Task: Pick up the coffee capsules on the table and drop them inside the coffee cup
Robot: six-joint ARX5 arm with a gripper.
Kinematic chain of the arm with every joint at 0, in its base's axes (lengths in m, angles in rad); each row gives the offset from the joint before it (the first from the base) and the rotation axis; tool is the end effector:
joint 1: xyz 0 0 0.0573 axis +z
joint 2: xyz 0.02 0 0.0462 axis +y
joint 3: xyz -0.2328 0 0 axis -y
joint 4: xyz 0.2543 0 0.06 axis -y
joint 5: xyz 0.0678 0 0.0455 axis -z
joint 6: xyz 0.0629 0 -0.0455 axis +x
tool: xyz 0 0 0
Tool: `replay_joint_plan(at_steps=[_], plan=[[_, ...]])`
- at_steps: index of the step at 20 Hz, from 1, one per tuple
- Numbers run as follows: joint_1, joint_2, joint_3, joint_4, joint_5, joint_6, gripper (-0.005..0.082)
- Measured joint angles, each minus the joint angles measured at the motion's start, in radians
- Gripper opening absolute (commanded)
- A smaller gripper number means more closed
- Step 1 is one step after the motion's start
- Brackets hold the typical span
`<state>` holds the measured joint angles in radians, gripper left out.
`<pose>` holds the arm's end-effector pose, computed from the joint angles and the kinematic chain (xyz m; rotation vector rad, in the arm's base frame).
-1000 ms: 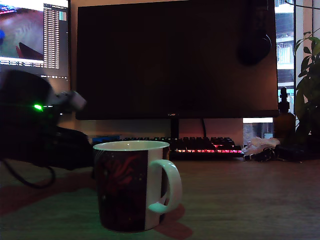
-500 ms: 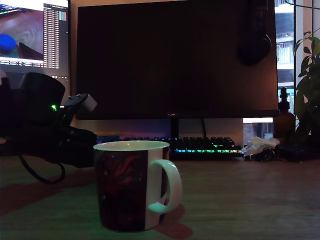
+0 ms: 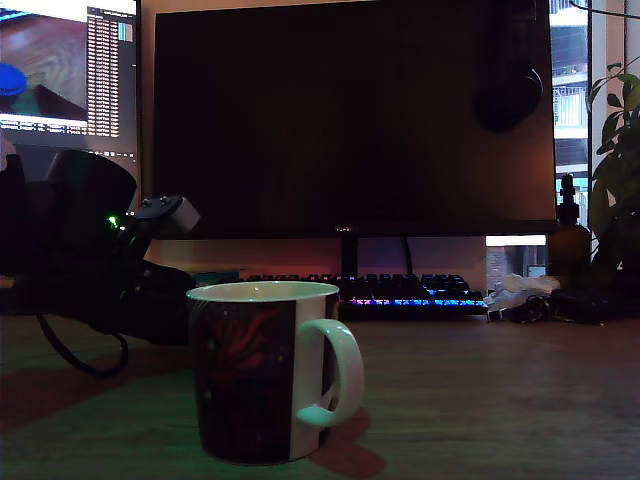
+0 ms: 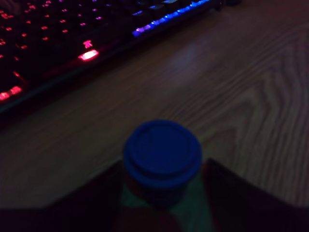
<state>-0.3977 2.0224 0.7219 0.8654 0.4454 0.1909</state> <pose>0.3217 -0.1645 0.0314 0.1659 0.3673 -0.8694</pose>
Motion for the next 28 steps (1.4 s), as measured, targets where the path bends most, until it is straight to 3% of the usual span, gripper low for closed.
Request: replay_joint_plan(at_steps=[5,9,19,22,28], plan=[[0.000,0.000,0.000,-0.001,0.001,0.034,0.0232],[0.000,0.000,0.000,-0.001,0.001,0.034,0.0142],[0.000,0.000,0.000,-0.004,0.000,0.025,0.0142],[0.000,-0.041,0.003,-0.084,-0.001,-0.003,0.0142],[0.001,-0.265,0.003,-0.336,-0.010,-0.005,0.0142]])
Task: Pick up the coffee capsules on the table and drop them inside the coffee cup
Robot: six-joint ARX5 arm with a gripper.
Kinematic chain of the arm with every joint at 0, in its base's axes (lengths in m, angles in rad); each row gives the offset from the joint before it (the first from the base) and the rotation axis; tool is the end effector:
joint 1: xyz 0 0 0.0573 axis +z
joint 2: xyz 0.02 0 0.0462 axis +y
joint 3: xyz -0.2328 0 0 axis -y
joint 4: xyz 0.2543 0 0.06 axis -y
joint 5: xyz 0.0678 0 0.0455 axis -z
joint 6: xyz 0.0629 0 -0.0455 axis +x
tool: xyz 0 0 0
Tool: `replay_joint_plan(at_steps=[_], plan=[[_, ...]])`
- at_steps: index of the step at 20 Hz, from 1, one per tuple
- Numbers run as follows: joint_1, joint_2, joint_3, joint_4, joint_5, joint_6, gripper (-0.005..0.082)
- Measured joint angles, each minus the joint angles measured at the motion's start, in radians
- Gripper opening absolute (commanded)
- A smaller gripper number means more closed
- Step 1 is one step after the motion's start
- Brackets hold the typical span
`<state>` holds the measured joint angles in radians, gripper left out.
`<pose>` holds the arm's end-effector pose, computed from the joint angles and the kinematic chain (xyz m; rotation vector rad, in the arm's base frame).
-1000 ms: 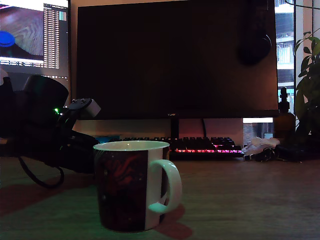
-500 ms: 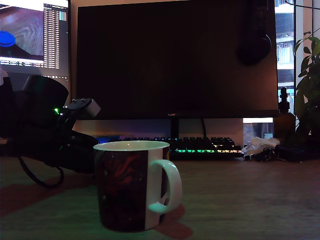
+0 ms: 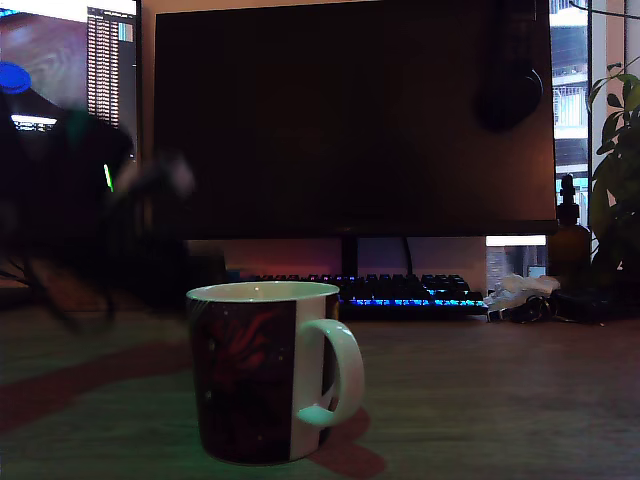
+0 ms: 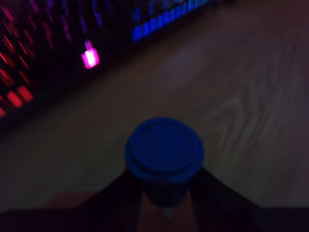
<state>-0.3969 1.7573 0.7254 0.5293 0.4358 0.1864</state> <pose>0.3167 -0.1615 0.0847 0.1616 0.4395 -0.8603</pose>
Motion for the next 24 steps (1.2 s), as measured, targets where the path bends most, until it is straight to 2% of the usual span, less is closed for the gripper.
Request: replay_joint_plan(at_steps=[8,10,12,18,24], plan=[[0.000,-0.327,0.000,-0.345,0.001,-0.001,0.0125],[0.000,-0.381,0.000,-0.416,0.002,-0.040,0.0105],[0.000,-0.420,0.000,-0.481,0.008,-0.045,0.0105],[-0.003,-0.436,0.000,-0.572,0.009,-0.028,0.0105],[-0.079,-0.574,-0.107,-0.560,0.027,-0.011,0.0105]])
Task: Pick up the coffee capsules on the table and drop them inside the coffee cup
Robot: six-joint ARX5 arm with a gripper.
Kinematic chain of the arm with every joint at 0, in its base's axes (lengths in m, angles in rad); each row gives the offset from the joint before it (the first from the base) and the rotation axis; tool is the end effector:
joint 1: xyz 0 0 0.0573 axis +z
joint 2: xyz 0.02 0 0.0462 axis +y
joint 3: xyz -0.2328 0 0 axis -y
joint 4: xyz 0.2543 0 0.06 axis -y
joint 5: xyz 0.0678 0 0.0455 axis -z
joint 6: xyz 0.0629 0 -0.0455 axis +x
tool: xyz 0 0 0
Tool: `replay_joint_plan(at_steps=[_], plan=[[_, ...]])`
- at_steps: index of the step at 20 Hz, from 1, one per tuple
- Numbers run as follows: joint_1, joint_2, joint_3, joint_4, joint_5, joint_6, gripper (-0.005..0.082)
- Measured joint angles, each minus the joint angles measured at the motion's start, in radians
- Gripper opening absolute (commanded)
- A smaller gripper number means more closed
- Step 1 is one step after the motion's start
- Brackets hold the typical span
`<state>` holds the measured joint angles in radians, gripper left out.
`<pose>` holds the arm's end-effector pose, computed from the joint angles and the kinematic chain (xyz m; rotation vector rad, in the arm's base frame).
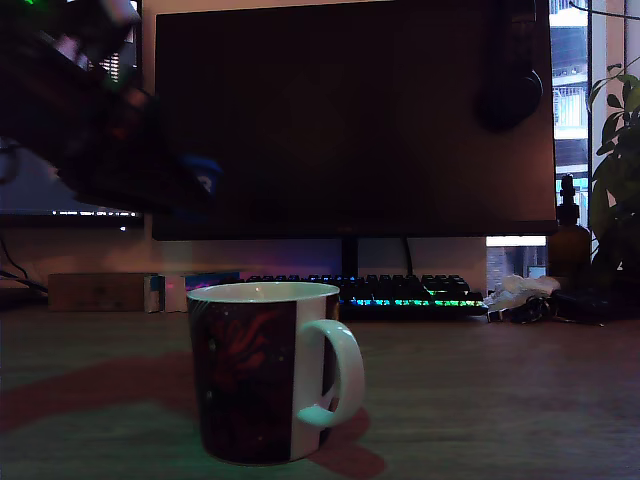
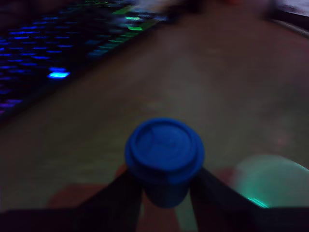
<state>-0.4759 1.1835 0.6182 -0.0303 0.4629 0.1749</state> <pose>0.2375 -0.1540 0.1639 0.1609 0.5363 -0.9617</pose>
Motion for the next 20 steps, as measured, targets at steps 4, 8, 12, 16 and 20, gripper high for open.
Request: replay_joint_plan(at_steps=[4,8,12,16,20], plan=[[-0.048,-0.088,-0.019,0.001,0.015,-0.013,0.0105],[-0.110,-0.113,-0.019,0.002,0.026,-0.014,0.0105],[-0.171,-0.113,-0.019,0.001,0.026,-0.014,0.0105],[-0.218,-0.113,-0.022,0.001,0.002,-0.019,0.0105],[-0.246,-0.113,-0.037,0.028,-0.018,-0.038,0.0105]])
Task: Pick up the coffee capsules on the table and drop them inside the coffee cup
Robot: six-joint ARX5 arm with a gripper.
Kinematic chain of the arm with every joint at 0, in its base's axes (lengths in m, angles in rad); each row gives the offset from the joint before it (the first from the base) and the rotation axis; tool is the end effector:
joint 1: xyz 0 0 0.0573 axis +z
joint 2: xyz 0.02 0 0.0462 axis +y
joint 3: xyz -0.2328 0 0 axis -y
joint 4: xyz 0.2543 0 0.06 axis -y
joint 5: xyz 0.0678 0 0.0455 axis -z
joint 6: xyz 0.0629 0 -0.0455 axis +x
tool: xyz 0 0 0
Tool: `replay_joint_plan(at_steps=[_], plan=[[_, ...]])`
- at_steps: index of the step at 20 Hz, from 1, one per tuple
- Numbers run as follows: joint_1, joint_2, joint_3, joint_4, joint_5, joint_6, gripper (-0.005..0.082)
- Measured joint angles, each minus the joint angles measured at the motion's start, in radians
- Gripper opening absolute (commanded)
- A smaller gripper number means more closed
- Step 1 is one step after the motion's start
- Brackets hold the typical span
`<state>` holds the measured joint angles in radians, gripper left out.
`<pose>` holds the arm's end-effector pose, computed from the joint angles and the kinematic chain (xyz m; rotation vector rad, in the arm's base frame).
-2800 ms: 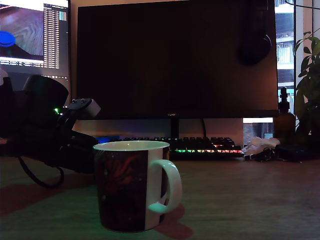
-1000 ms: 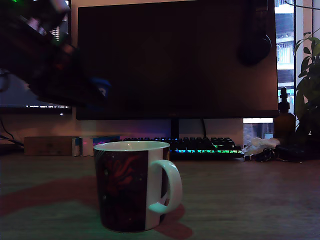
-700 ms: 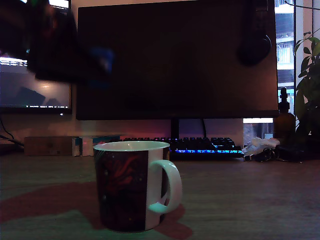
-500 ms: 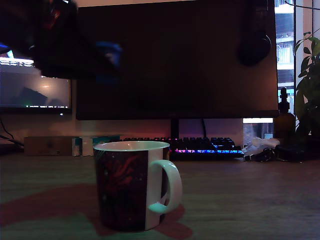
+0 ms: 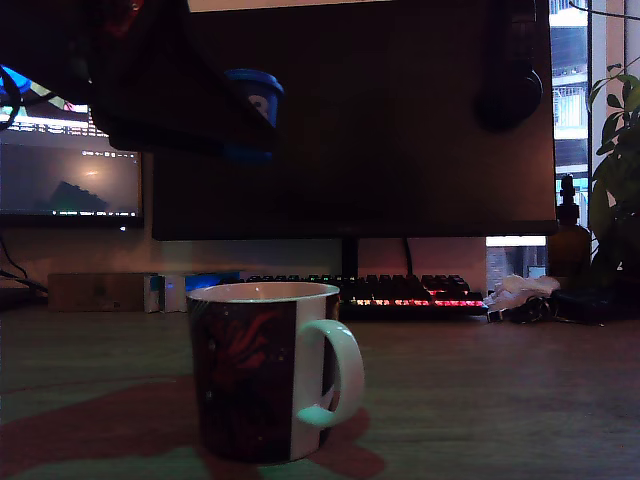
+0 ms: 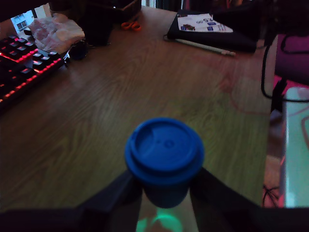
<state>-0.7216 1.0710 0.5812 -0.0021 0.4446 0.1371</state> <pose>0.1855 -0.1992 0.1823 0.1905 0.4367 -1.1759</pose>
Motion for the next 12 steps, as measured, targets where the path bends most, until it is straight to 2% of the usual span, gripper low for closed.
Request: replay_joint_plan(at_steps=[5,8,12], plan=[[-0.037,0.000,-0.051,0.036,-0.010,-0.004,0.0105],[-0.038,0.000,-0.086,0.070,-0.027,-0.012,0.0105],[-0.038,0.040,-0.094,0.125,-0.021,-0.015,0.0105]])
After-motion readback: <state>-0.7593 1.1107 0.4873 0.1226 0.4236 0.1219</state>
